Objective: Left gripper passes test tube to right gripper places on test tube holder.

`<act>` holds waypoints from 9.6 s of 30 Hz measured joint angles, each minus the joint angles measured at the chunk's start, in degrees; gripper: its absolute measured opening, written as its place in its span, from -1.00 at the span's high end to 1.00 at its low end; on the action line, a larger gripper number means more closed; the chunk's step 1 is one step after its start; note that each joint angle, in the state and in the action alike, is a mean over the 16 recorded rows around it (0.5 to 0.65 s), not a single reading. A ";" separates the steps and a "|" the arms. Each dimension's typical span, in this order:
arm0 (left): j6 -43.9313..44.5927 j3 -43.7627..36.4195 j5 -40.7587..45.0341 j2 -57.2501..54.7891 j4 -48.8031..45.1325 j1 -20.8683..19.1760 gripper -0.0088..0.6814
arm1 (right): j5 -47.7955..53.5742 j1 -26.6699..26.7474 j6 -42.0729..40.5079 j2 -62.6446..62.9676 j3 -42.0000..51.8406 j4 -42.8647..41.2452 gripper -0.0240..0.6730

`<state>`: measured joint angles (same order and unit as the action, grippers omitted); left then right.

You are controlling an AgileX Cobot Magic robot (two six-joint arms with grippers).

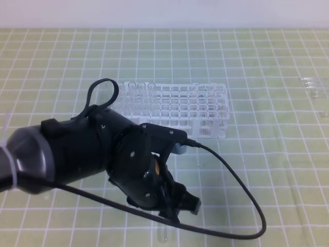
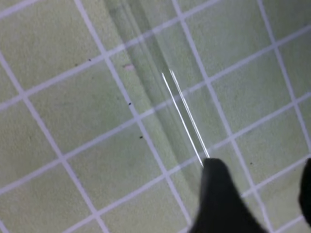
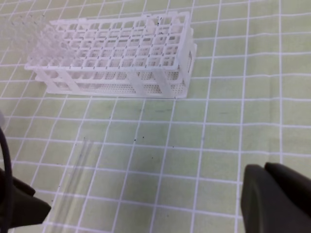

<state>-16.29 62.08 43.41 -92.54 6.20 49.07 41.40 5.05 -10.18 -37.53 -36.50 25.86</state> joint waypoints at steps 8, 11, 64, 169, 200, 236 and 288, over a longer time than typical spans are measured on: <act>-4.43 0.03 -1.46 -0.66 -0.07 0.63 -0.39 | -0.03 0.00 0.00 0.00 0.00 -0.03 0.97; -7.16 0.06 -1.30 -1.29 -0.93 1.04 -0.40 | -0.03 0.10 -0.01 0.00 0.00 -0.05 0.97; -18.55 10.27 9.47 -13.93 -13.71 3.38 -0.41 | -0.17 1.00 -0.22 0.00 0.00 -0.12 0.97; -5.76 8.22 -0.54 2.36 -15.74 2.28 0.83 | -0.41 3.34 -2.30 0.00 0.00 0.41 0.97; -10.84 -20.26 -41.50 22.69 -21.07 -3.40 0.81 | -0.65 4.16 -25.61 -11.41 -6.17 26.11 0.97; -4.85 -30.39 -70.04 23.99 -21.08 -14.24 0.91 | -55.25 44.54 -41.81 -31.81 -16.20 23.94 0.97; -3.03 -30.39 -68.57 23.99 -12.57 -14.26 0.89 | -55.39 47.92 -34.47 -36.61 -19.55 21.86 0.33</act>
<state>-19.32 31.69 -25.16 -68.54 -6.38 34.81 -13.99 52.97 -44.66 -74.13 -56.06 47.72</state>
